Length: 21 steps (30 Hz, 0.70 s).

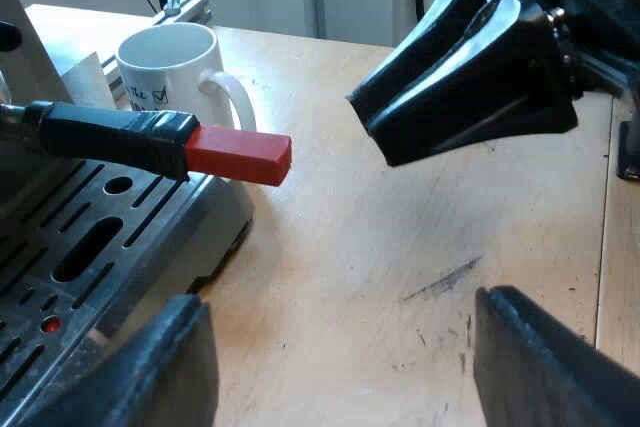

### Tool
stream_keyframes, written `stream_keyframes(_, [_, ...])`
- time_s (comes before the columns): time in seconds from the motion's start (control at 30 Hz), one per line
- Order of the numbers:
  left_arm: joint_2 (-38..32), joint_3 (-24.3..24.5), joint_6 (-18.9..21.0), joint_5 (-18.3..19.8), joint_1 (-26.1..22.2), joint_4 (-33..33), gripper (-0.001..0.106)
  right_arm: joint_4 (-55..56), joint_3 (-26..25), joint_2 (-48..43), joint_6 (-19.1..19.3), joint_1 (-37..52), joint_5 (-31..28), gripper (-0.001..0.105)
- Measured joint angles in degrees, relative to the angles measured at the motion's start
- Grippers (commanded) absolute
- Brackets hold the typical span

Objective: Grind coffee beans and then tamp

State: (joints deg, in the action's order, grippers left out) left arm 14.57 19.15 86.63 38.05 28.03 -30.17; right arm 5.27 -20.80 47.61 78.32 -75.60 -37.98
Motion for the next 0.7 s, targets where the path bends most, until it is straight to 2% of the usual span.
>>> stream_keyframes(0.43, [0.0, 0.0, 0.0, 0.0, 0.0, 0.0, 0.058, 0.14, 0.53, 0.0, 0.0, 0.0, -1.36, 0.033])
stream_keyframes(0.7, [0.0, 0.0, 0.0, 0.0, 0.0, 0.0, 0.058, -2.51, 4.63, 0.0, 0.0, 0.0, -2.62, 0.033])
